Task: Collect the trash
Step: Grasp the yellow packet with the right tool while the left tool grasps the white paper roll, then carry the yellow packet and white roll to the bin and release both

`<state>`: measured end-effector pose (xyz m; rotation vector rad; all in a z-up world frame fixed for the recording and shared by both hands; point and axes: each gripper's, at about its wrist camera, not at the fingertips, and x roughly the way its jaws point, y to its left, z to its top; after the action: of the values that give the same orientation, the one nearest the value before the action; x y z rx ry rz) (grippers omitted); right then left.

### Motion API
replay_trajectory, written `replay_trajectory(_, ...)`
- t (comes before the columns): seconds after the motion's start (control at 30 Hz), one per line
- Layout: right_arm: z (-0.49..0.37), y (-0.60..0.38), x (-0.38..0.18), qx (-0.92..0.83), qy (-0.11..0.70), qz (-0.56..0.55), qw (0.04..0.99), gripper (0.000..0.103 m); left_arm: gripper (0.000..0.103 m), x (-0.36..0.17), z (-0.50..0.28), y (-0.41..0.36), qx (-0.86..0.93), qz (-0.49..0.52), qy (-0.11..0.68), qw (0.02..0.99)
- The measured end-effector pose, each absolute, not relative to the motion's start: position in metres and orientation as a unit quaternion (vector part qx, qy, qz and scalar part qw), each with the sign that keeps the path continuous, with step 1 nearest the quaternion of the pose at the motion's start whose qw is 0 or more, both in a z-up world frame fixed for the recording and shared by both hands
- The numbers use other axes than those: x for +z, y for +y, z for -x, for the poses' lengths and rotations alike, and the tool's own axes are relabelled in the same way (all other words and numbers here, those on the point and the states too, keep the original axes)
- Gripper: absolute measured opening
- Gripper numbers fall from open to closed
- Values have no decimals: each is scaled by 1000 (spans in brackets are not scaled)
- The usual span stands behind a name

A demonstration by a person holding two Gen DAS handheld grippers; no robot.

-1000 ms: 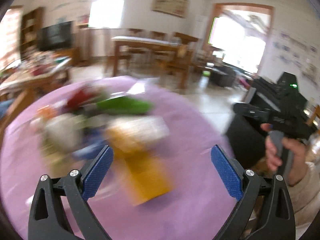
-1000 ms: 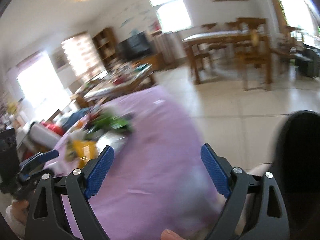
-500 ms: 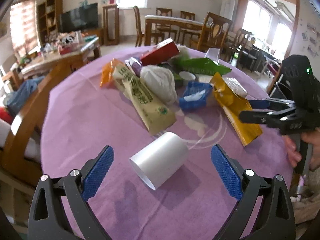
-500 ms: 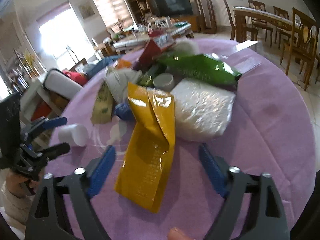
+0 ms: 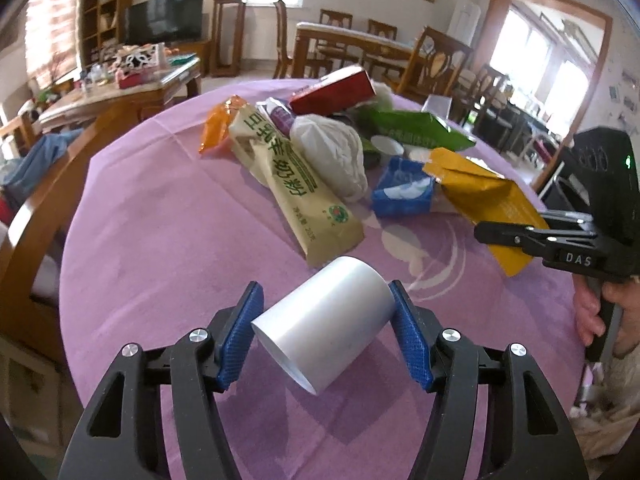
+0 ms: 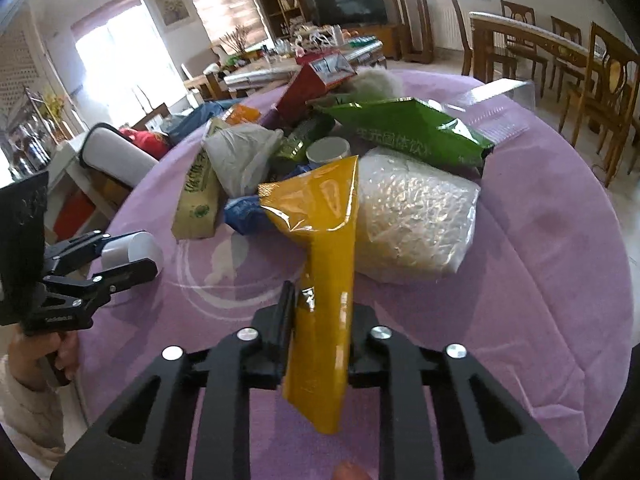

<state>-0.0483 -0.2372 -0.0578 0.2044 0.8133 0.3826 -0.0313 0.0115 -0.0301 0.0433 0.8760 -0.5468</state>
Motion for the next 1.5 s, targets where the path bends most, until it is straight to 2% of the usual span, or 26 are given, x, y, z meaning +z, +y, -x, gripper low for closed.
replay_trajectory(0.33, 74, -268, -36, 181, 318, -131, 921, 15, 63, -12, 42, -2, -299, 7, 392, 870)
replay_trajectory(0.37, 77, -274, -33, 177, 311, -135, 924, 10, 63, -8, 42, -9, -305, 9, 388, 869)
replay_trajectory(0.6, 100, -319, -17, 155, 267, -153, 939, 6, 63, 6, 35, -67, -356, 11, 378, 855)
replay_trajectory(0.87, 132, -376, -5, 118, 200, -188, 954, 6, 63, 27, 29, -158, -417, 9, 362, 834)
replay_trajectory(1.1, 188, -463, 4, -11, 123, -232, 965, 6, 63, 41, 34, -256, -480, -7, 340, 808)
replay_trajectory(1.5, 289, -596, -22, -253, 78, -290, 920, 6, 63, 20, 79, -459, -607, -40, 333, 721)
